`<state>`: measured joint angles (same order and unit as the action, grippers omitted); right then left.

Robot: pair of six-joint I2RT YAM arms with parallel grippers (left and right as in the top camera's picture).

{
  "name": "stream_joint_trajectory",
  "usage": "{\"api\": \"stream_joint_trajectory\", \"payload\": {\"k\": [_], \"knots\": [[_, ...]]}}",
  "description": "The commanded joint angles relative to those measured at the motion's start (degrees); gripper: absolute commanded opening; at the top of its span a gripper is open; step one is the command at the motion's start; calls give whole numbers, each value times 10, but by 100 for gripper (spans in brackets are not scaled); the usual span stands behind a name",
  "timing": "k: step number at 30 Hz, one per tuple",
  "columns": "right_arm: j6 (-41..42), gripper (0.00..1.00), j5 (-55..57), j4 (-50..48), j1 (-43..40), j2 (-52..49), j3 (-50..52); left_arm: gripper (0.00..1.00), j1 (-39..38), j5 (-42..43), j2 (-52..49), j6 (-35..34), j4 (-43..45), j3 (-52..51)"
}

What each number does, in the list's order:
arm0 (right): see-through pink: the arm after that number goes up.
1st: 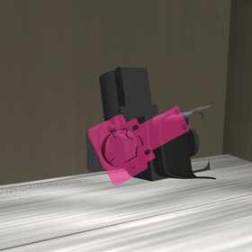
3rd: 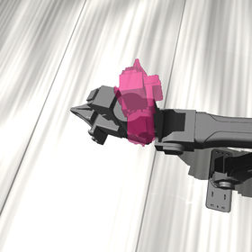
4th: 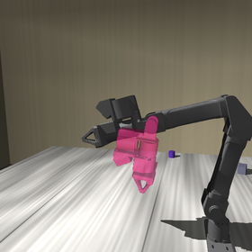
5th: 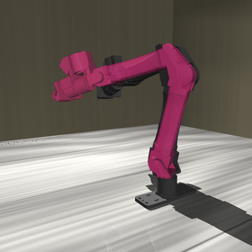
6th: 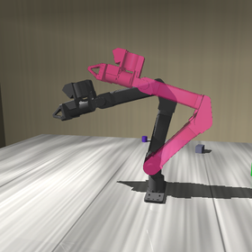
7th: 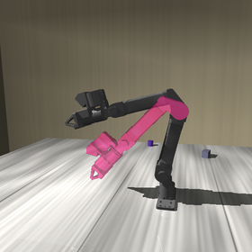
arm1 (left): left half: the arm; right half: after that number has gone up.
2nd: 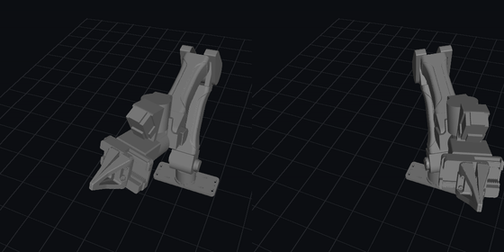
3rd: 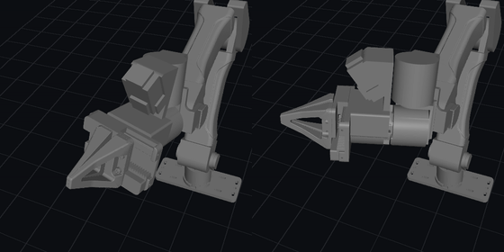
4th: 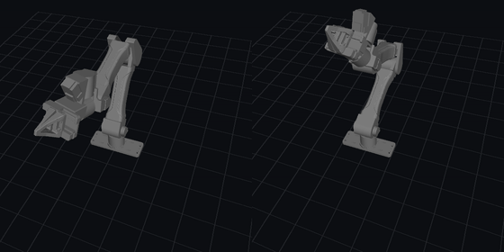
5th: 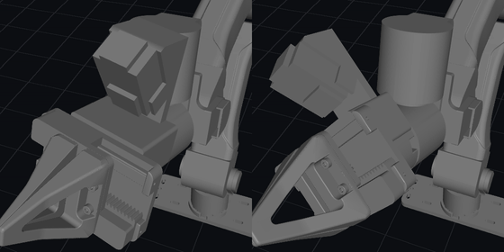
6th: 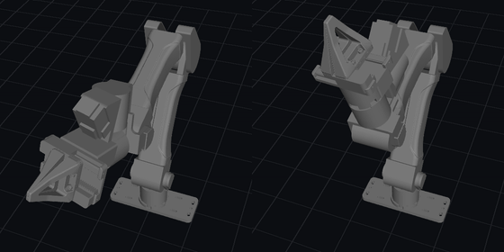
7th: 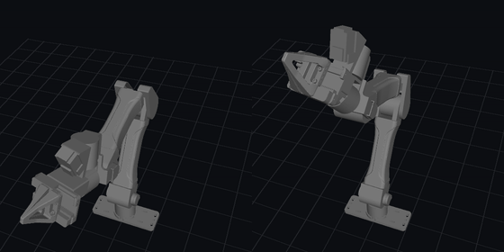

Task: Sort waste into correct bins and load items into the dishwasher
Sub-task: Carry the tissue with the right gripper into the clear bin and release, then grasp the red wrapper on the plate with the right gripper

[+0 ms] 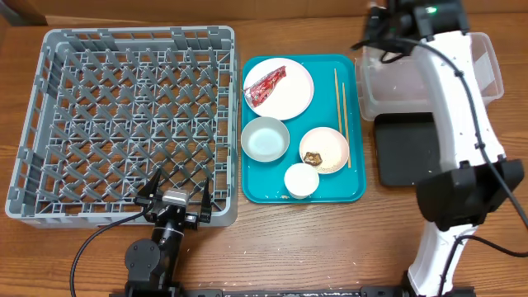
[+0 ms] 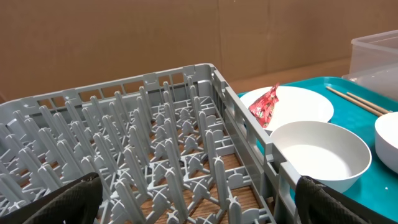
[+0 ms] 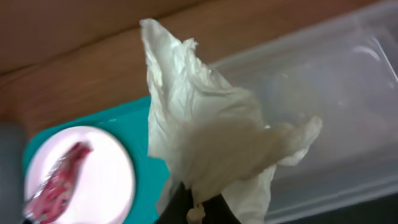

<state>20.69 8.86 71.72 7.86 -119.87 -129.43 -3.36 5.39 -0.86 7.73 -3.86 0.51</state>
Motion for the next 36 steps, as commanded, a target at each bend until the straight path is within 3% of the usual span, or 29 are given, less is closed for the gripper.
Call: {"api": "stream_joint_trajectory", "payload": {"k": [1, 4, 5, 6, 7, 9, 18, 28, 36], "knots": [[46, 4, 6, -10, -32, -7, 62, 100, 0, 0, 5, 9, -2, -2], [49, 5, 5, -38, -47, -7, 111, 100, 0, 0, 5, 9, -2, -2], [49, 22, 5, -51, -51, -7, 129, 100, 0, 0, 5, 9, -2, -2], [49, 62, 5, -67, -53, -7, 145, 100, 0, 0, 5, 9, -2, -2], [49, 85, 1, -75, -54, -7, 152, 100, 0, 0, 5, 9, -2, -2], [49, 100, -8, -85, -53, -5, 150, 100, 0, 0, 5, 9, -2, -2], [47, 96, -160, -141, 15, 2, 94, 100, 0, 0, 5, 9, -2, -2], [190, 86, -3, -240, 186, -91, 95, 100, 0, 0, 5, 9, -2, -2], [200, 82, -14, -313, 205, -187, 95, 100, 0, 0, 5, 9, -2, -2]]}}
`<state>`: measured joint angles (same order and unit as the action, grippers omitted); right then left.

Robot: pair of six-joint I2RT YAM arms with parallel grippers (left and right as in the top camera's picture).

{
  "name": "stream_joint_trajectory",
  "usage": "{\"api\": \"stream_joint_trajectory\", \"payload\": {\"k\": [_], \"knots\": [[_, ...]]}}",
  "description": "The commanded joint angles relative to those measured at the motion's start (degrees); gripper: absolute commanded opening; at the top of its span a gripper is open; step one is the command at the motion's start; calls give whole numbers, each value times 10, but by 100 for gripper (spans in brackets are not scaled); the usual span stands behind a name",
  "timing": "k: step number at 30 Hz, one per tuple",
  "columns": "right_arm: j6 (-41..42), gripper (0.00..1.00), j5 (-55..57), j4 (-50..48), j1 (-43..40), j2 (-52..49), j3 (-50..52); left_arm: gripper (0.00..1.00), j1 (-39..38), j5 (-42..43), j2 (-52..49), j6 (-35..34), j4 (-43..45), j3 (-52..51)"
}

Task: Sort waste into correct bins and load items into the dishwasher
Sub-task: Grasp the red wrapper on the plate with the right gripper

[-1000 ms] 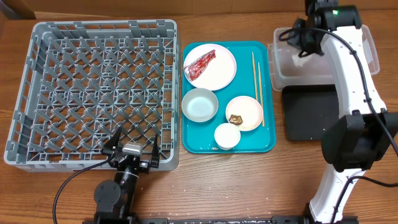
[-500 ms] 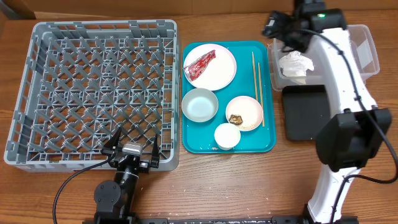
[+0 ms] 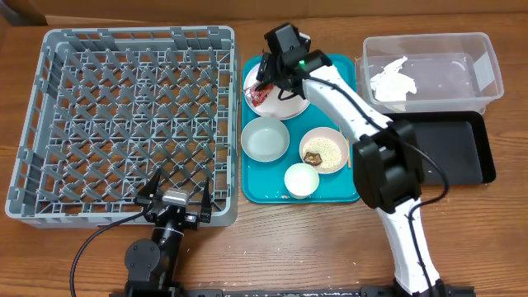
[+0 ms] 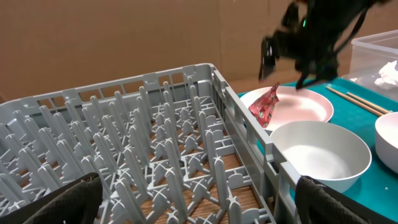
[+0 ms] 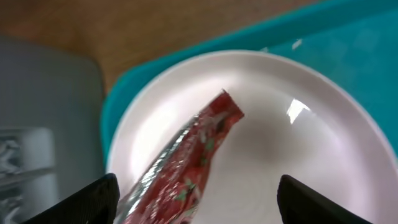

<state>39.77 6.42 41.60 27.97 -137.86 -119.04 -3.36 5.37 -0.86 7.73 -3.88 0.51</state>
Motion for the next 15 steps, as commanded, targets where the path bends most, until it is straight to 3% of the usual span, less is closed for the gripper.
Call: {"api": "stream_joint_trajectory", "payload": {"k": [1, 8, 13, 15], "knots": [[9, 82, 10, -18, 7, -14, -9, 100, 0, 0, 5, 9, -2, -2], [7, 77, 10, -37, 17, -42, -9, 100, 0, 0, 5, 9, -2, -2], [3, 66, 10, -28, 17, -55, -9, 100, 0, 0, 5, 9, -2, -2], [3, 55, 10, -24, 16, -62, -9, 100, 0, 0, 5, 9, -2, -2]]}}
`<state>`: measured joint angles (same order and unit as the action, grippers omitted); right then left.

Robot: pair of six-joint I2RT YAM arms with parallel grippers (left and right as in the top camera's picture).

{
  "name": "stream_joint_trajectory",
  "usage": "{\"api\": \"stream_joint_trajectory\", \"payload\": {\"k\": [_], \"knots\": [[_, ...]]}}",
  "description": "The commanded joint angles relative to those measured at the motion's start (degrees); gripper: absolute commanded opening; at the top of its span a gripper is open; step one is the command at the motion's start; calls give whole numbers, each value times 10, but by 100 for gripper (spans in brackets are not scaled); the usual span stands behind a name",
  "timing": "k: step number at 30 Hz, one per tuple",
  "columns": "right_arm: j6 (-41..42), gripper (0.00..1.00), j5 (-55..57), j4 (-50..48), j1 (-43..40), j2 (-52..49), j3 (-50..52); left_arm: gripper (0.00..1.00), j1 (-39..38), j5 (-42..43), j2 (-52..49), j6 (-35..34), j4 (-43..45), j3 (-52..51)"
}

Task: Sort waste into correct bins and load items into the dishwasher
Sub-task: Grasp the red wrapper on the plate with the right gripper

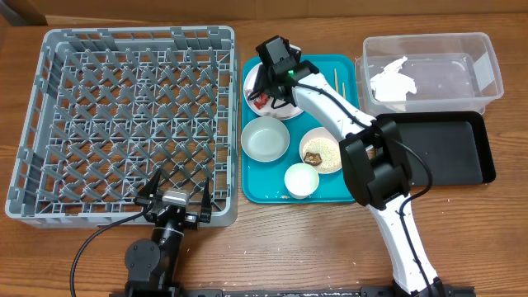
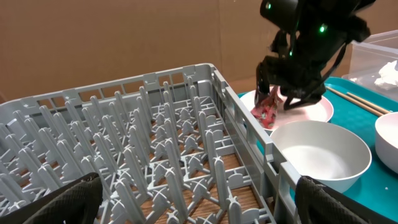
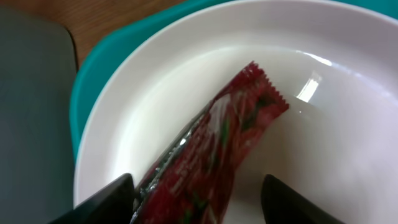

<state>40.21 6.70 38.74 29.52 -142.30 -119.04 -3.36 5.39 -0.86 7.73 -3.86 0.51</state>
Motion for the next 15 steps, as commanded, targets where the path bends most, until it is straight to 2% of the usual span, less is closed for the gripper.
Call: {"api": "stream_joint_trajectory", "payload": {"k": [1, 2, 3, 4, 5, 6, 12, 15], "knots": [[-1, 49, 8, 8, 1, -19, -9, 100, 0, 0, 5, 9, -2, -2], [-1, 41, 8, 12, 1, -20, -9, 100, 0, 0, 5, 9, -2, -2], [-15, 27, 7, 14, 1, -20, -9, 100, 0, 0, 5, 9, -2, -2], [-21, 23, 8, 16, 1, -20, -9, 100, 0, 0, 5, 9, -2, -2], [-45, 9, 8, 25, 1, -14, -10, 100, 0, 0, 5, 9, -2, -2], [-53, 4, 9, 35, 0, -6, -10, 100, 0, 0, 5, 9, -2, -2], [-62, 4, 14, 108, -37, 96, -11, 100, 0, 0, 5, 9, -2, -2], [-62, 4, 14, 168, -90, 198, -11, 100, 0, 0, 5, 9, -2, -2]]}}
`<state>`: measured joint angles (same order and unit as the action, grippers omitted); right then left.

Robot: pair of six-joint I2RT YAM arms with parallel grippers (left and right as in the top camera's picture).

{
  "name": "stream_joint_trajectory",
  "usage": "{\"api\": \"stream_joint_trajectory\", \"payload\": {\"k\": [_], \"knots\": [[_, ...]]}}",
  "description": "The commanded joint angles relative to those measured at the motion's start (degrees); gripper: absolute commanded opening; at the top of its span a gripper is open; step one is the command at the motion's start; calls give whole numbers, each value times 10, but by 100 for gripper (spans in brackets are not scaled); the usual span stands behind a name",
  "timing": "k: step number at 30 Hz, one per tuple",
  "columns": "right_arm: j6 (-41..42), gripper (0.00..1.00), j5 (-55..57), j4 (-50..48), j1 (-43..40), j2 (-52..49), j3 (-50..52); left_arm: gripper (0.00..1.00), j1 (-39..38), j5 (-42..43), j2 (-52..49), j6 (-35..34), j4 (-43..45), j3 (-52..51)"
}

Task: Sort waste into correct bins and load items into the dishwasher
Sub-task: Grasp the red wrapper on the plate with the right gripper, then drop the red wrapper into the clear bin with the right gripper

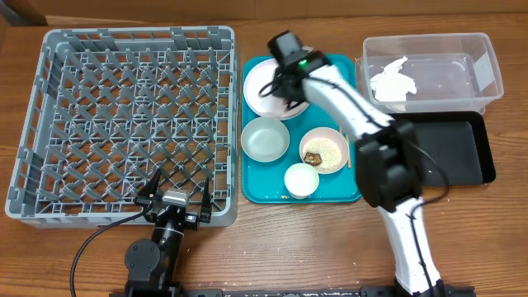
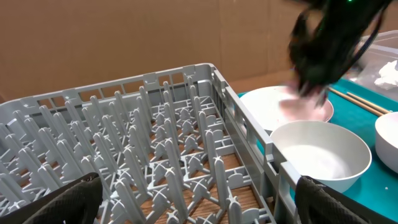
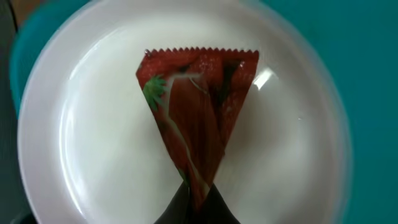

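A red snack wrapper (image 3: 198, 106) hangs over the white plate (image 3: 81, 124) with my right gripper (image 3: 196, 202) shut on its lower end. In the overhead view the right gripper (image 1: 286, 78) is above the plate (image 1: 260, 89) at the far end of the teal tray (image 1: 355, 191), and the wrapper is hidden under it. My left gripper (image 1: 176, 198) rests open at the near edge of the grey dish rack (image 1: 124, 115), its fingers (image 2: 62, 199) wide apart with nothing between them.
On the tray stand a pale empty bowl (image 1: 265, 139), a bowl with food scraps (image 1: 323, 150), a small white cup (image 1: 301, 179) and chopsticks (image 2: 367, 104). A clear bin (image 1: 445, 58) holding a white tissue (image 1: 389, 80) sits far right, with a black tray (image 1: 445, 157) before it.
My right gripper was open low around the wrapper lying on the plate. Now it is shut on the wrapper, which hangs above the plate. The left arm has not moved.
My right gripper first held a white tissue at the clear bin. Then the tissue lay in the bin and the gripper was open over the plate with the wrapper. It then stood close around the wrapper, and now grips it.
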<state>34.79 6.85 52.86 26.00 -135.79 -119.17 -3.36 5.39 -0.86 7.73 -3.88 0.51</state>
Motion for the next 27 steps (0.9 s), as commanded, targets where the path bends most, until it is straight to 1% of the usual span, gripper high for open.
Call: {"api": "stream_joint_trajectory", "payload": {"k": [1, 2, 4, 6, 9, 11, 12, 13, 14, 15, 18, 21, 22, 24, 25, 27], "knots": [[-7, 4, 13, 37, -68, 150, -10, 100, 0, 0, 5, 9, -2, -2], [-7, 4, 12, 64, -110, 190, -10, 100, 0, 0, 5, 9, -2, -2], [-6, 4, 10, 93, -167, 214, -10, 100, 0, 0, 5, 9, -2, -2], [-5, 4, 6, 104, -199, 213, -8, 100, 0, 0, 5, 9, -2, -2], [-5, 4, 6, 105, -241, 180, 9, 100, 0, 0, 5, 9, -2, -2], [-5, 16, 6, 105, -251, 154, 16, 100, 0, 0, 5, 9, -2, -2], [-5, 31, 6, 104, -251, 149, 17, 100, 0, 0, 5, 9, -1, -2], [-8, 68, 9, 103, -251, 141, 18, 100, 0, 0, 5, 9, -2, -2], [-8, 76, 12, 103, -251, 139, 18, 100, 0, 0, 5, 9, -2, -2], [-19, 81, 12, 103, -251, 139, 17, 100, 0, 0, 5, 9, -2, -2], [-35, 85, 12, 110, -251, 144, 3, 100, 0, 0, 5, 9, -2, -2], [-53, 86, 2, 125, -251, 167, -14, 100, 0, 0, 5, 9, -2, -2], [-58, 86, -18, 135, -250, 182, -23, 100, 0, 0, 5, 9, -2, -2], [-97, 85, -72, 140, -243, 206, -28, 100, 0, 0, 5, 9, -2, -2], [-132, 82, -123, 146, -231, 228, -28, 100, 0, 0, 5, 9, -2, -2], [-147, 80, -147, 163, -210, 246, -28, 100, 0, 0, 5, 9, -2, -2]]}}
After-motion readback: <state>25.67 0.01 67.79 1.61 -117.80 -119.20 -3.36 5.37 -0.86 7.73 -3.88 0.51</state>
